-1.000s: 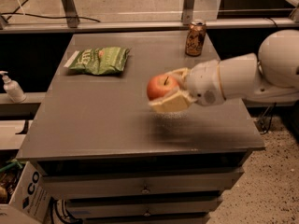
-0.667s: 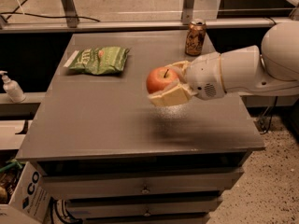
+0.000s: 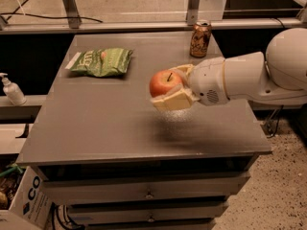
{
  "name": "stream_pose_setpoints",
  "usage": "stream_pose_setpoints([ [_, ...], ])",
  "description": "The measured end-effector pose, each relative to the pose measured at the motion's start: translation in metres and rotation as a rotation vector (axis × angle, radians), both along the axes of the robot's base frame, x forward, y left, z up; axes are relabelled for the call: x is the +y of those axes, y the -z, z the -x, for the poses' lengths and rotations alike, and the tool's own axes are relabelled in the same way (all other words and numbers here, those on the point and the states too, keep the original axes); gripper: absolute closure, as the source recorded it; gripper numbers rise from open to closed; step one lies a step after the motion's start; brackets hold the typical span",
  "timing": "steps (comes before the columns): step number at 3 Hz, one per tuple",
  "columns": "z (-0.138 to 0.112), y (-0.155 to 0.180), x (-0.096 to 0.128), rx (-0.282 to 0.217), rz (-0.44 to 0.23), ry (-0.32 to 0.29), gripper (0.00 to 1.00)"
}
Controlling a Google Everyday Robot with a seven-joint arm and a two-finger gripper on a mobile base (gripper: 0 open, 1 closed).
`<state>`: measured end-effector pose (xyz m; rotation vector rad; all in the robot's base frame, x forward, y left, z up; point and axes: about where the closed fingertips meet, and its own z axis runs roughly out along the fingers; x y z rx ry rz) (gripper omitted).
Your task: Move apple near green jalapeno chip bag
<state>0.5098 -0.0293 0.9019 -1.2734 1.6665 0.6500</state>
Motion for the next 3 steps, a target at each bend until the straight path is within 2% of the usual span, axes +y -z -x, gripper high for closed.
stream_pose_setpoints([
  [1,-0.025,0.001,0.013,-0.065,0.024,0.075,1.0],
  [2,-0.065,-0.002,0.033,-0.111,0.044,0.112,1.0],
  [3,-0.111,0.002,0.06,-0.125,0.05,0.112,1.0],
])
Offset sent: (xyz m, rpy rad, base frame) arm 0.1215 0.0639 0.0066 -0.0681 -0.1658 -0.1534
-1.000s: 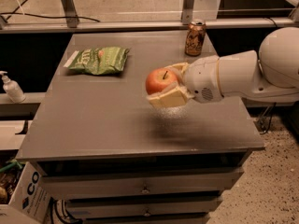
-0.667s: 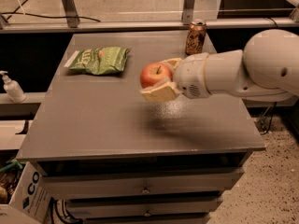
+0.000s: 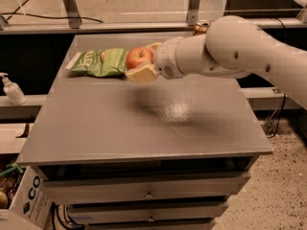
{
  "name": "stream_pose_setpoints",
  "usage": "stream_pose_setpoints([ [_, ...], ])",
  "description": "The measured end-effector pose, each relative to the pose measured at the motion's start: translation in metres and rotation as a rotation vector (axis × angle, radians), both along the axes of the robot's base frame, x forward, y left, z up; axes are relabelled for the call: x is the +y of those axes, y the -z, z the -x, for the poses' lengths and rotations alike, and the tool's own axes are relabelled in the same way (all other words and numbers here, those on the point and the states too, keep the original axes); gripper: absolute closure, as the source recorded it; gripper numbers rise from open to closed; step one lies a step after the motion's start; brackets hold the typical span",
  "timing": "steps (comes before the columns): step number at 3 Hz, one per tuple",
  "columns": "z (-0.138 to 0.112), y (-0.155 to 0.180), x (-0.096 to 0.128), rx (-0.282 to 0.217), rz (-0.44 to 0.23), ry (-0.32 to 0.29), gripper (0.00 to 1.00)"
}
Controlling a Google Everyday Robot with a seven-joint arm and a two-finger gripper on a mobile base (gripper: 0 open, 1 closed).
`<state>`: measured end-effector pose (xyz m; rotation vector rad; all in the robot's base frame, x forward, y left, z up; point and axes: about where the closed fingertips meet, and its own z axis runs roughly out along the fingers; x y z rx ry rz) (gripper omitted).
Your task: Move apple near green jalapeno chip bag
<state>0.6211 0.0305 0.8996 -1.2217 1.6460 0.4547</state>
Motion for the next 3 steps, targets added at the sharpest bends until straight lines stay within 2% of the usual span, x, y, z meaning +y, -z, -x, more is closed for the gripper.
stream_pose_setpoints([
  [1,-0.039,0.011,0.016,0.019,-0.015,0.0,1.0],
  [2,-0.06,0.032,0.028,0.047,-0.032,-0.012,1.0],
  [3,-0.069,0.051,0.03,0.072,-0.035,-0.016,1.0],
])
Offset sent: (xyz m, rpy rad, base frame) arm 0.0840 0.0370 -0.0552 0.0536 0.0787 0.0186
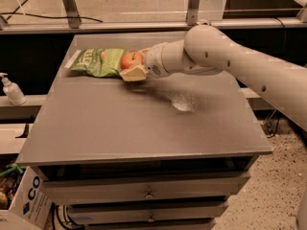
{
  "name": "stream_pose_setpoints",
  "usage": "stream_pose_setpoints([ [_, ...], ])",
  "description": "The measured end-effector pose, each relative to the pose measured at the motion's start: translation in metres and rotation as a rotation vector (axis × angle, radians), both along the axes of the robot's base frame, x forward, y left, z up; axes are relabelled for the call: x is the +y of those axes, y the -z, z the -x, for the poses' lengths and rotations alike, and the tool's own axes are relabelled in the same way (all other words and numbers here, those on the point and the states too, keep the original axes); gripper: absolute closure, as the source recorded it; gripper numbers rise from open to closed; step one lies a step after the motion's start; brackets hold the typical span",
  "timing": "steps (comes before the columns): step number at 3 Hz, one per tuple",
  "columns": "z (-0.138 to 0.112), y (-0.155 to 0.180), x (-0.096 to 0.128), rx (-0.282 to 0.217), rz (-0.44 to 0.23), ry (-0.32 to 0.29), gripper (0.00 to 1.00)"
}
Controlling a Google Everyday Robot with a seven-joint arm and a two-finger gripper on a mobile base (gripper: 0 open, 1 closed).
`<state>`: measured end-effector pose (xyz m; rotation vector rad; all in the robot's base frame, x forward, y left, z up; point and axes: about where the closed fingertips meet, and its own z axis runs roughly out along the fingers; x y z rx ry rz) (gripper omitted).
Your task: Move apple near green jalapeno chip bag
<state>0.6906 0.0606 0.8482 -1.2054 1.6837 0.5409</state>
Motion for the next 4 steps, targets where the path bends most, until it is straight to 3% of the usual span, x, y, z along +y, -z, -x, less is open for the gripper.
stream_pose_setpoints([
  [1,-0.005,0.013,-0.004,0.024,0.0,0.008,0.82],
  [3,-0.003,0.02,-0.02,0.043,0.018,0.023,0.36],
  [4,0.003,0.019,-0.017,0.046,0.032,0.005,0.13],
])
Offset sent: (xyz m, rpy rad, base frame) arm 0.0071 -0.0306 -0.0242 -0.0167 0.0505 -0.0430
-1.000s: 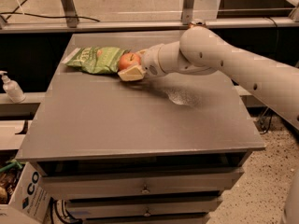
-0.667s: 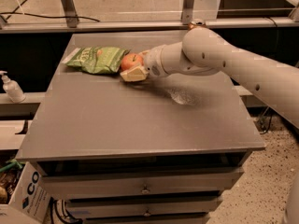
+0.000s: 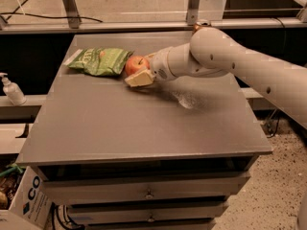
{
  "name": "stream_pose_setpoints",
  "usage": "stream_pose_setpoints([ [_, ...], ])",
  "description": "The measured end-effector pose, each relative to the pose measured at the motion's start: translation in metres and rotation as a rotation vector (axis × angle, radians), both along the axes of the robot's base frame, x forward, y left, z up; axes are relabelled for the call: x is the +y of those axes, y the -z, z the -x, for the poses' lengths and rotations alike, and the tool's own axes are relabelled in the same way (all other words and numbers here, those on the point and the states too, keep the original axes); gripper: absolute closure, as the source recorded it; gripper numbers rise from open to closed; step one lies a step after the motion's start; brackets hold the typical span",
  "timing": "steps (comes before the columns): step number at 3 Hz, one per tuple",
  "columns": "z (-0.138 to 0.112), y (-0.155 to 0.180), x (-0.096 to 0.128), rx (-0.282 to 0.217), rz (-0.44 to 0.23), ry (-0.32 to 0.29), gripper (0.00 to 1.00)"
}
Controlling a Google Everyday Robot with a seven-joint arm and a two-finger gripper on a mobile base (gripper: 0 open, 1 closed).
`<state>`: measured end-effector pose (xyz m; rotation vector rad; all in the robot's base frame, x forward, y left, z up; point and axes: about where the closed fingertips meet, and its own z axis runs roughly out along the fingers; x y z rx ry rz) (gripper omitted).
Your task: Move apple near green jalapeno chip bag
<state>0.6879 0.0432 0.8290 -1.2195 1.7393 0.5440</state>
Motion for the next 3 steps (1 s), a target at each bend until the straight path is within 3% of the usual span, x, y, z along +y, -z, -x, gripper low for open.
stream_pose_setpoints([
  [1,0.007,0.001,0.007,0.006,0.013,-0.025,0.0],
  [2,0.007,0.001,0.007,0.006,0.013,-0.026,0.0],
  [3,0.013,-0.014,0.003,-0.019,-0.029,-0.033,0.0],
])
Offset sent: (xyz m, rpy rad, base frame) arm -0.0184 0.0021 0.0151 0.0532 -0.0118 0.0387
